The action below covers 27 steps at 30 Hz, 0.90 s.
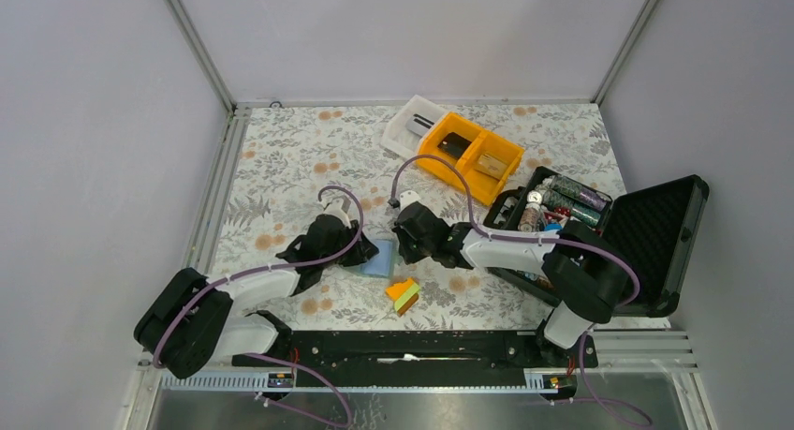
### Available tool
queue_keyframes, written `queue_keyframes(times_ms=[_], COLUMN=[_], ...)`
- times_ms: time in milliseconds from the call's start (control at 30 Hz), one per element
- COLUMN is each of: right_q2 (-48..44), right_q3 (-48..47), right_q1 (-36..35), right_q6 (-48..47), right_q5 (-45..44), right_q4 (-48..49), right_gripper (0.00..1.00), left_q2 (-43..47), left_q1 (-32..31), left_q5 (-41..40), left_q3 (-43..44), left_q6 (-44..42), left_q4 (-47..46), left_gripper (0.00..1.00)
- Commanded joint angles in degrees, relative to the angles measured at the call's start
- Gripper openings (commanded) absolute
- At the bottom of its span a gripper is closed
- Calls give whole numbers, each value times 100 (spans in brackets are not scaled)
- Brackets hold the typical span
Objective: Put the credit cards into the card holder
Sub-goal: Place the card holder at the center of the board, then move the storage box to the center of the board.
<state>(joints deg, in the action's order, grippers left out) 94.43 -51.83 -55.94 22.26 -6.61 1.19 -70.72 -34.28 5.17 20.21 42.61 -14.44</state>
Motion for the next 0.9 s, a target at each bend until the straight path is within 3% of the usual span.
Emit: queue_keyframes(times_ms=[0, 267, 333, 567, 867], right_q2=[112, 358, 389, -32, -424], right_q3=[-211, -445, -499, -647, -1197], right_q1=[300, 637, 686, 861, 1462], right_q6=[-554, -978, -993, -1019, -1548], right_q5=[-50, 290, 350, 418, 21], right_q4=[250, 387, 373, 126, -572], right_gripper=[0, 1, 7, 43, 65], left_q2=[249, 303, 304, 245, 251], left_q1=[1, 9, 9, 26, 54], left_q5=[-283, -490, -495, -675, -607], left_q3=[186, 440, 470, 515, 443], left_q6=[-205, -465, -500, -561, -504], left_q4=[93, 531, 580, 678, 579], left_gripper=[26, 26, 26, 26, 26])
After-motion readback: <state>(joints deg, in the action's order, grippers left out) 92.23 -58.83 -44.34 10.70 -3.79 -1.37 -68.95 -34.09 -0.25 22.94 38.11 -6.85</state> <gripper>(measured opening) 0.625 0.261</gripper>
